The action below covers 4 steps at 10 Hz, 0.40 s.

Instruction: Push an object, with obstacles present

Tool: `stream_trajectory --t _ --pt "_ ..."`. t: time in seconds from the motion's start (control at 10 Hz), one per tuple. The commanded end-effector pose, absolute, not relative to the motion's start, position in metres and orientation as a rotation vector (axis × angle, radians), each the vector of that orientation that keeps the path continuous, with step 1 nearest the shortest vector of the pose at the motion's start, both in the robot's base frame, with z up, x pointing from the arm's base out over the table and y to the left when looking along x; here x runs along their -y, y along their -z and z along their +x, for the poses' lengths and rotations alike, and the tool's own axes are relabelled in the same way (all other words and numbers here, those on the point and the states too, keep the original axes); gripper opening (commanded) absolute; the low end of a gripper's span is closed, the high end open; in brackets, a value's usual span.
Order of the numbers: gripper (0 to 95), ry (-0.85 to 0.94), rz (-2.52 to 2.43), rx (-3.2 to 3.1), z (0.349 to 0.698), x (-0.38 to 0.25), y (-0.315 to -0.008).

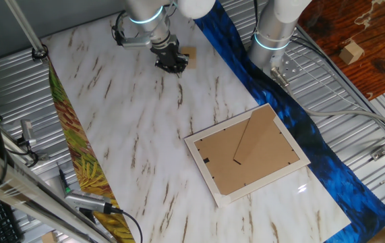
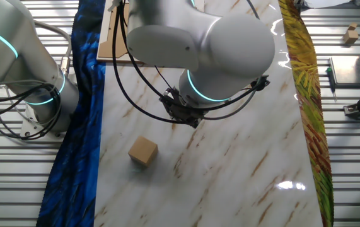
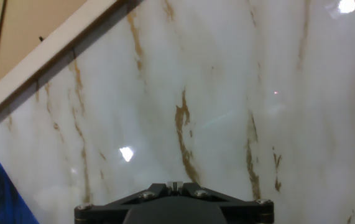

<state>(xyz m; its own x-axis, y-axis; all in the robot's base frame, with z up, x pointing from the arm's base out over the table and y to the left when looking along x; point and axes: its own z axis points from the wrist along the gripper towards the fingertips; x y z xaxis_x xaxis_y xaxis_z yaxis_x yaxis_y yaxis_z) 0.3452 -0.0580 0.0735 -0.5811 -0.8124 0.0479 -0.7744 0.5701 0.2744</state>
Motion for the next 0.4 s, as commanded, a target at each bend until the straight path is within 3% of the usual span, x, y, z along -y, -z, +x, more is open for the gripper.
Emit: stream_trajectory --t 0.1,0.4 --pt "0.0 0.337 1.341 2.632 0.3451 0.0584 -0.0739" --pt "0.0 0.336 1.337 2.633 0.3453 0.0572 -0.0741"
